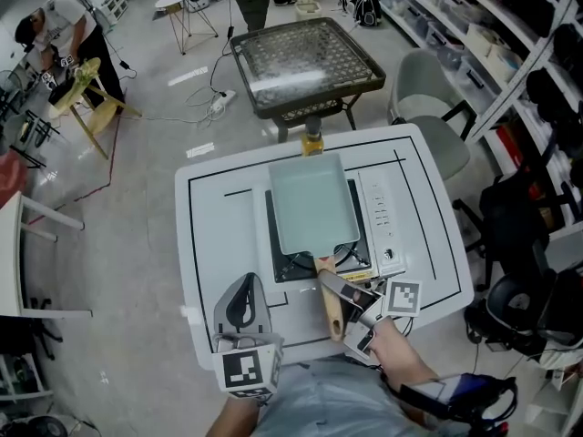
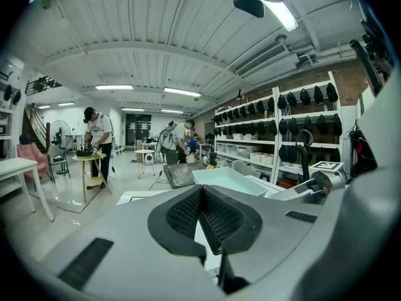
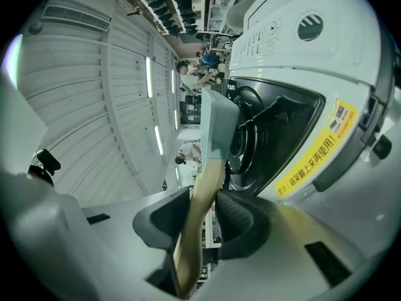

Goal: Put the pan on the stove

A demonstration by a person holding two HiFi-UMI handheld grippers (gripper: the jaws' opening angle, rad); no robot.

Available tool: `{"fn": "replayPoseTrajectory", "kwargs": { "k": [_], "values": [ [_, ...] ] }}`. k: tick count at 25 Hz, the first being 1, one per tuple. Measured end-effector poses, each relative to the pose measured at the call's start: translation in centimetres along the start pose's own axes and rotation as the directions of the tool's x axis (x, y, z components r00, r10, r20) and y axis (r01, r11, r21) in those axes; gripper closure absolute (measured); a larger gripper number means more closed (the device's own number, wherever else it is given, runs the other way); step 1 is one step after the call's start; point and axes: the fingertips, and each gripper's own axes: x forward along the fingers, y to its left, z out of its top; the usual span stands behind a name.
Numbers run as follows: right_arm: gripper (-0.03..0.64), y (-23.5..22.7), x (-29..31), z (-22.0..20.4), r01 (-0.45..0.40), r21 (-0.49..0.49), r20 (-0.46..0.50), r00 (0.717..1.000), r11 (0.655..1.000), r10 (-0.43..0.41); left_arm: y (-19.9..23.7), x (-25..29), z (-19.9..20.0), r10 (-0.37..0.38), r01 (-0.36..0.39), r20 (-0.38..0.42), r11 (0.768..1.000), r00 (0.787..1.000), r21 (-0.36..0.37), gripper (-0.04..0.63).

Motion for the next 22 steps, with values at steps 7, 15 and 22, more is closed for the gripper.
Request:
{"fn": "replayPoseTrajectory", "kwargs": {
  "k": [7,15,22],
  "values": [
    [0.468,-0.1,-0.3,-0.2,0.007,0.026,-0.001,1.0,1.0,-0.007,0.0,0.3,-0.1,0.003,-0.003,-0.008,1.0,1.0,-0.001,0.577],
    [0.468,0.4,-0.8,-0.3,0.007,0.032,0.005,1.0,0.999,-0.007,-0.5,0.3,0.3,-0.006,0.006,-0.002,1.0,1.0,0.007,0.577],
    [0.467,0.5,-1.3,-0.3,0.01,0.035,0.008,1.0,0.999,-0.01,-1.1,0.5,-0.1,-0.014,0.014,0.003,1.0,1.0,0.013,0.577]
  ]
}}
